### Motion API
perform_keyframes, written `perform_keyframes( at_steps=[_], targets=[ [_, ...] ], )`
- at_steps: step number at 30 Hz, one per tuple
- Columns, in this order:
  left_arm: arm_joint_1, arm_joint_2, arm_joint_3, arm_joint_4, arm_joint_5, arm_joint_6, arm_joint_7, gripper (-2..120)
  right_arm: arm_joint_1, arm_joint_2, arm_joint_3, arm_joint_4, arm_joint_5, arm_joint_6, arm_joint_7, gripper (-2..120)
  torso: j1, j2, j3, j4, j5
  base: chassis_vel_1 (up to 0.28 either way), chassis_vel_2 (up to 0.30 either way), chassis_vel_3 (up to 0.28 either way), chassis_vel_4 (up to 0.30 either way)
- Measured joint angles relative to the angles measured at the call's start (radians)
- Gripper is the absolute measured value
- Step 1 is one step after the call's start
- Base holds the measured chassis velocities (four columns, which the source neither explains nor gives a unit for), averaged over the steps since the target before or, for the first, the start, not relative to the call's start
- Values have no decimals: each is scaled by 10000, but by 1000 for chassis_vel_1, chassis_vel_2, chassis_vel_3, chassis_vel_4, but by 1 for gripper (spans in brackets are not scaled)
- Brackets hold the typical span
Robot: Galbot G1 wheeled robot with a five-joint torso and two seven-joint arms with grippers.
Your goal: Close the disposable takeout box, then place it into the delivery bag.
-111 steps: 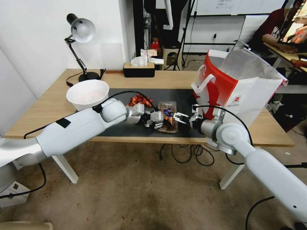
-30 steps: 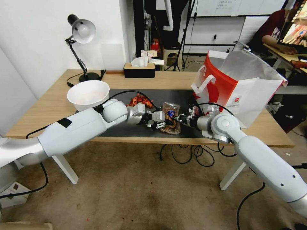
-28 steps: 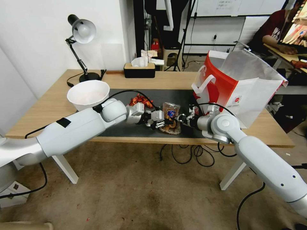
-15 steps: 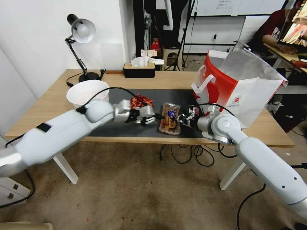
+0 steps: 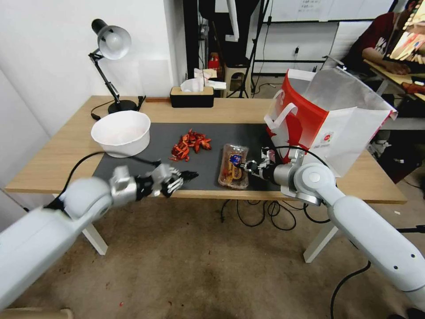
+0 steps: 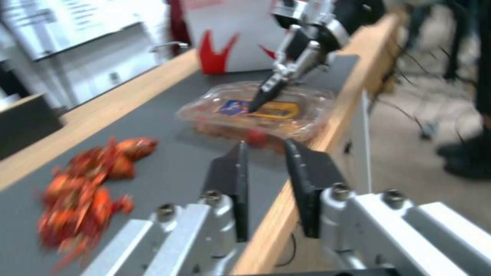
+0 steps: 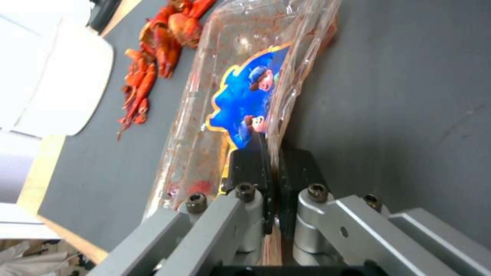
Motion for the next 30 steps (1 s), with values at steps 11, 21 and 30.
perform_keyframes(
  at_steps=[11, 21, 30],
  targets=[
    [3259, -2717, -2555, -895, 629, -536, 17, 60, -310, -182, 316, 445, -778, 652, -1133, 0, -1, 2, -3, -2, 2, 0, 0, 0, 0],
    [4919, -4239, -3663, -781, 1501, -1729, 371, 97, -251, -708, 481, 1690, -2194, 1713, -2855, 0, -1, 5, -4, 0, 0, 0, 0, 0, 0],
    [5175, -4890, -3734, -733, 1562, -1802, 165, 100, 843, -1071, 866, 2427, -2474, 3295, -3060, 0, -1, 5, -4, -1, -2, 0, 0, 0, 0]
  ],
)
